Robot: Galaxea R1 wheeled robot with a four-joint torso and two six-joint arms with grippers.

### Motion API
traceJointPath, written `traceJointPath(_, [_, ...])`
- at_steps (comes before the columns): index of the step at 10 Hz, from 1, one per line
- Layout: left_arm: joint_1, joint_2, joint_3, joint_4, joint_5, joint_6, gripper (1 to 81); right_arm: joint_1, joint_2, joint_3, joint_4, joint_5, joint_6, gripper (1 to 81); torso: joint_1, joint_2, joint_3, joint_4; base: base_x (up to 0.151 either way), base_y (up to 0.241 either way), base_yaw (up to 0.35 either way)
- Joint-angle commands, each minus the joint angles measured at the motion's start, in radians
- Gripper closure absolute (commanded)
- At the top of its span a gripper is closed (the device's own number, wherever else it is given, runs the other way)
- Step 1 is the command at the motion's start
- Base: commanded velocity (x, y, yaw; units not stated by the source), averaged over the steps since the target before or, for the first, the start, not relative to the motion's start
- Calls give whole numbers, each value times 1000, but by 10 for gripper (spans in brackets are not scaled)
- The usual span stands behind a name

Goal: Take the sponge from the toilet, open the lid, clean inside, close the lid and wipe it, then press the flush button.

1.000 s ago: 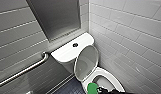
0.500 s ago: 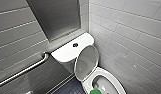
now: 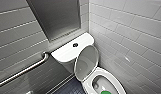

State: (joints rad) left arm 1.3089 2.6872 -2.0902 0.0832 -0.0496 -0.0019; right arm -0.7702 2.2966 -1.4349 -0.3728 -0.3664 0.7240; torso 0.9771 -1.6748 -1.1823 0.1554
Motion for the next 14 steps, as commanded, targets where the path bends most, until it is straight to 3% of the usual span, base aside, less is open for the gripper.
traceJointPath(1, [-9,-27,21,6,68,3,10,41,-105,104,-2,-19,12,811,0,0,0,0,0,0,0])
traceJointPath(8, [-21,-41,25,-5,68,-9,10,-27,-173,122,-2,98,12,811,0,0,0,0,0,0,0])
traceJointPath(11, [-21,-42,44,1,70,-10,10,-28,-170,111,-3,99,12,811,0,0,0,0,0,0,0])
traceJointPath(12, [-21,-44,50,4,68,-9,10,-28,-170,111,-3,101,12,811,-64,100,0,0,0,0,0])
traceJointPath(14, [-26,-44,58,4,68,-9,10,-30,-167,108,-5,101,11,811,-75,118,0,0,0,0,0])
